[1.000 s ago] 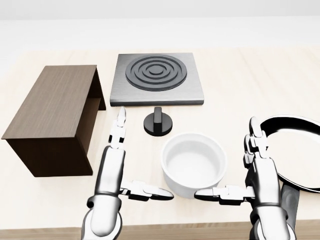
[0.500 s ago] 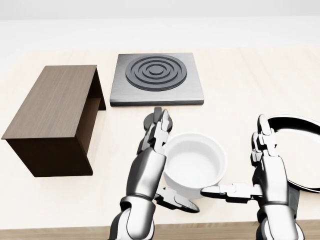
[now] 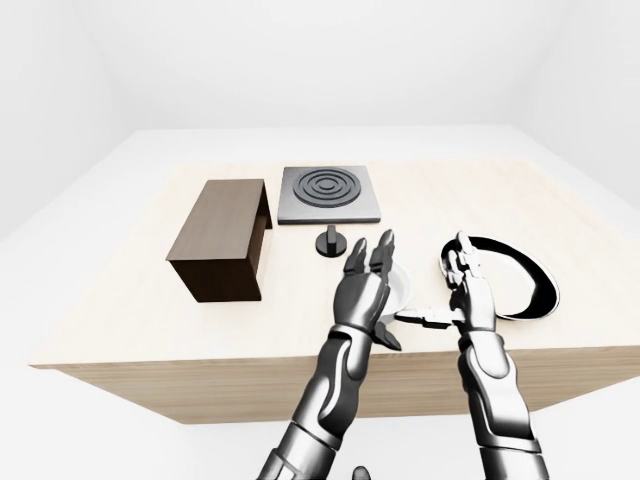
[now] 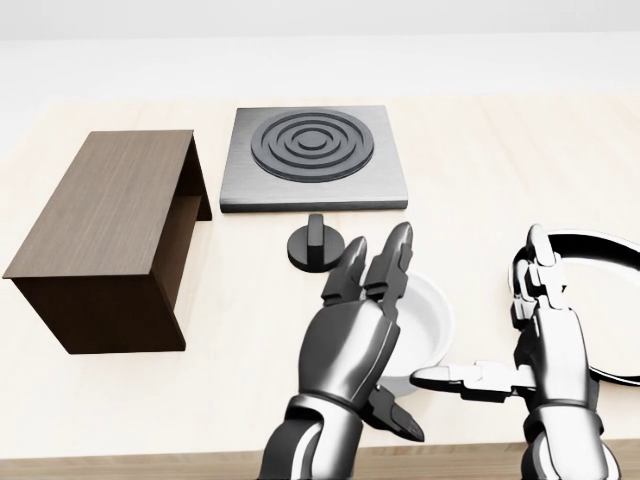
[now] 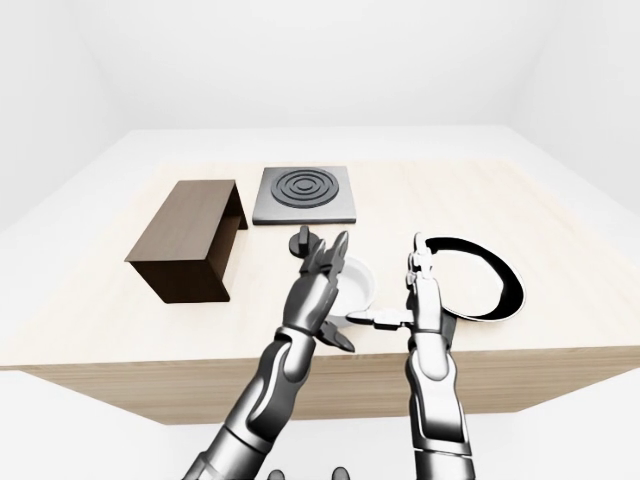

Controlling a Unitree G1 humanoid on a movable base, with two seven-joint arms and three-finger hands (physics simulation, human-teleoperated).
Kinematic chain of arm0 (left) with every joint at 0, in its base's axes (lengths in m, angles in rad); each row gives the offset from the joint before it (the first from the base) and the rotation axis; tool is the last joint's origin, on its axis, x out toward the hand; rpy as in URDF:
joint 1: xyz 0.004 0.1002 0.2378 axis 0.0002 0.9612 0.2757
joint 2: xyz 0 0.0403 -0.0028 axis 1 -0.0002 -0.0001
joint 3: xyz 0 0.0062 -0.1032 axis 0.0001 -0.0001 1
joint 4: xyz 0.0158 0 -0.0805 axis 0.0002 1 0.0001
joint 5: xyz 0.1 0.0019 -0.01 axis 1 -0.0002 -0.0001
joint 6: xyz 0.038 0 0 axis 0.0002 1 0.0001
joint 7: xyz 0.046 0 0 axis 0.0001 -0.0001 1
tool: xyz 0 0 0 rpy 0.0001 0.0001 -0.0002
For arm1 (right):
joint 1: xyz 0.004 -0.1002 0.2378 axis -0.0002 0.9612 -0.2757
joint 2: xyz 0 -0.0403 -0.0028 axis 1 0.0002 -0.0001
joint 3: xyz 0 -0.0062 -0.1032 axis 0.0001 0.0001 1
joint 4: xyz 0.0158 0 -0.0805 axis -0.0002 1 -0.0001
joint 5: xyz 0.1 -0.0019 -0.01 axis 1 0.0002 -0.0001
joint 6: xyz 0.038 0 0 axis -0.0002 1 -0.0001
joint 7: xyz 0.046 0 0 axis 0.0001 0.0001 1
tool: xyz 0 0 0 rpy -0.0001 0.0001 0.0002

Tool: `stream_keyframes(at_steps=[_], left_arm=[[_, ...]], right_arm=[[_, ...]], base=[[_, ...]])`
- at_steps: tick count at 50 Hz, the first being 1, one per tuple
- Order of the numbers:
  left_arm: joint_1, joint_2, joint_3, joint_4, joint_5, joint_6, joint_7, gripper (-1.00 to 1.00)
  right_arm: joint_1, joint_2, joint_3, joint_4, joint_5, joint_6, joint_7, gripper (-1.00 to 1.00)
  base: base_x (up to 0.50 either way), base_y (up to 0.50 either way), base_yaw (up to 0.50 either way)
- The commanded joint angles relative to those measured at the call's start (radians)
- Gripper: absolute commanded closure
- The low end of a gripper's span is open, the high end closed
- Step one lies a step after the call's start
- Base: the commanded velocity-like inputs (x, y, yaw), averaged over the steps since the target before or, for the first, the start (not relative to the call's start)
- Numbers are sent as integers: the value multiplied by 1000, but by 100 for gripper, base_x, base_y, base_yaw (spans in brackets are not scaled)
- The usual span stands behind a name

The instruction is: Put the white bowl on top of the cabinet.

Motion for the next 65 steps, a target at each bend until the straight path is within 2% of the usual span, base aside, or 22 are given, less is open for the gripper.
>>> stream_keyframes(at_steps=[1, 11, 19, 23, 35, 41, 43, 65], left_arm=[[-51, -28, 17, 150, 169, 0, 18, -100], [-86, -43, 47, 203, 211, 0, 7, -100], [-84, -44, 40, 208, 248, 0, -15, -100], [-55, -47, 11, 194, 301, 0, -27, -100], [-77, -63, 21, 288, 356, 0, -18, -100], [-95, -59, 44, 336, 353, 0, -1, -100], [-111, -43, 52, 396, 374, 0, -19, -100], [-132, -50, 70, 437, 381, 0, -13, -100]], right_arm=[[2, -5, -15, -19, 13, 12, 4, -100], [23, -11, -33, -63, 21, 29, 29, -100], [30, -10, -43, -82, 19, 33, 42, -100], [31, -10, -47, -88, 21, 35, 46, -100], [33, -11, -57, -99, 30, 39, 52, -100], [35, -9, -52, -100, 27, 36, 52, -100], [40, -5, -44, -96, 21, 26, 54, -100], [44, -3, -43, -102, 18, 25, 56, -100]], base=[[0, 0, 0], [0, 0, 0], [0, 0, 0], [0, 0, 0], [0, 0, 0], [0, 0, 0], [0, 0, 0], [0, 0, 0]])
